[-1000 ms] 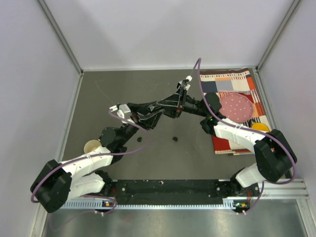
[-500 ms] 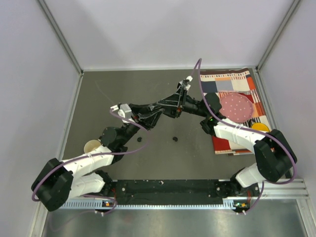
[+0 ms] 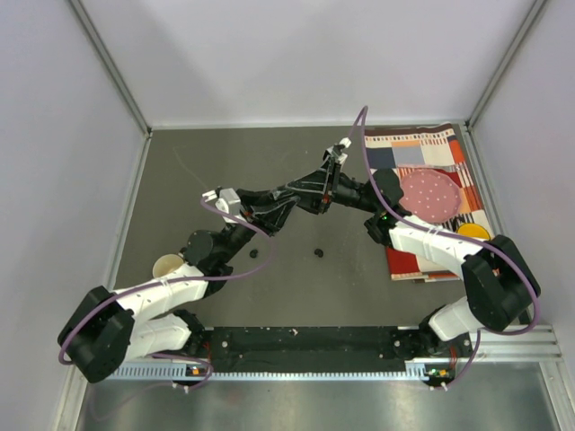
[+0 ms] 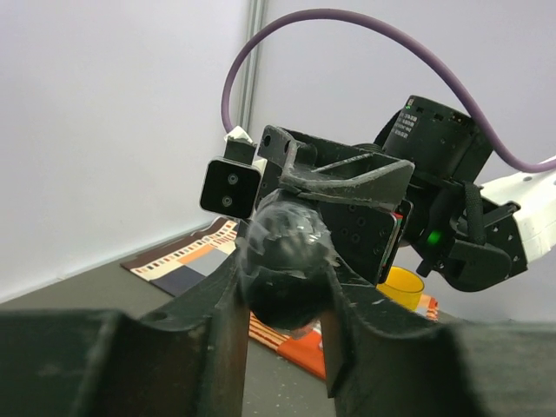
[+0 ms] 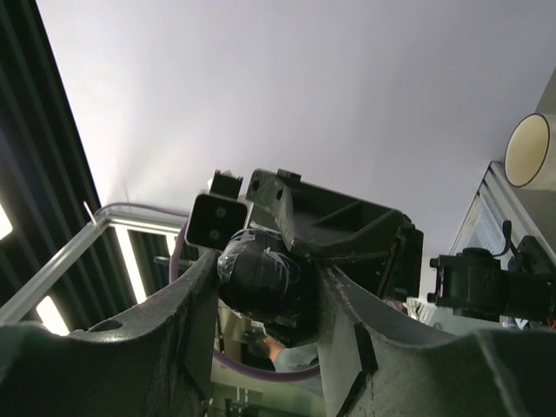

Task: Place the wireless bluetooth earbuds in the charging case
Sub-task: Pick up the charging case at the center of the board.

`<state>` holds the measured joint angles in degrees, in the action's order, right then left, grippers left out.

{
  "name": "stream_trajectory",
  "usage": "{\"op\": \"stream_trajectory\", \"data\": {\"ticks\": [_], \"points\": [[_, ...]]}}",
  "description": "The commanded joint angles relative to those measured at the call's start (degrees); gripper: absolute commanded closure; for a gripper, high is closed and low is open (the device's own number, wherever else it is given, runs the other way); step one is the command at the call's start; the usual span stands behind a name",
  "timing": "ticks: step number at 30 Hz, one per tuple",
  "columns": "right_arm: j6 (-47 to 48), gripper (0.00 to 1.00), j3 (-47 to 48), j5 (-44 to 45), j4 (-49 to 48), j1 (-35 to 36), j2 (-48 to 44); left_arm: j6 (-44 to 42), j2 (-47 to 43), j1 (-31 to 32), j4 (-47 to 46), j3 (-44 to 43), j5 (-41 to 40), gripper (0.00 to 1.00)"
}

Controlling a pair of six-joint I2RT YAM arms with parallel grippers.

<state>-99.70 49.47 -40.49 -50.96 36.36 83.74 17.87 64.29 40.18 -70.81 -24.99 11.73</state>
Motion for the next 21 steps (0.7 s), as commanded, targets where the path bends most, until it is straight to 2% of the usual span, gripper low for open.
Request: {"op": "stream_trajectory", "data": {"ticks": [1, 2, 3, 6, 8, 10, 15, 17, 21], "points": [[-0.06, 0.99, 0.18, -0.73, -2.57, 0.64, -0.16, -0.29, 0.22, 0.25, -3.11, -2.08, -0.39, 0.75], [-0.23, 0.99, 0.01, -0.64, -2.57, 0.64, -0.25, -0.29, 0.22, 0.25, -3.37, -1.99, -0.21, 0.81], [0.03, 0.99, -0.08, -0.64, -2.48, 0.56, -0.16, -0.38, 0.22, 0.25, -3.55, -1.99, -0.04, 0.91], [0.47, 0.87, -0.25, -0.64, -2.04, 0.64, -0.16, -0.46, 0.13, 0.25, -3.9, -2.08, 1.19, 1.0], [1.17, 0.85, -0.26, -0.82, -2.21, 0.56, -0.25, -0.55, -0.31, 0.25, -3.81, -2.16, 1.89, 1.0], [1.44, 0.78, -0.08, -0.91, -2.04, 0.64, -0.34, -0.73, -0.74, 0.25, -3.46, -2.25, 3.21, 1.0], [2.58, 0.76, 0.45, -0.82, -0.72, 0.64, -0.69, -1.08, -1.45, 0.25, -1.97, -2.17, 4.88, 1.0], [2.84, 0.64, 0.62, -1.08, -0.19, 0.64, -0.69, -1.17, -1.89, 0.25, -1.97, -2.08, 5.24, 1.0], [2.85, 0.48, 0.45, -1.35, -1.25, 0.56, -0.6, -1.52, -2.77, 0.25, -1.09, -2.25, 5.85, 1.0]]}}
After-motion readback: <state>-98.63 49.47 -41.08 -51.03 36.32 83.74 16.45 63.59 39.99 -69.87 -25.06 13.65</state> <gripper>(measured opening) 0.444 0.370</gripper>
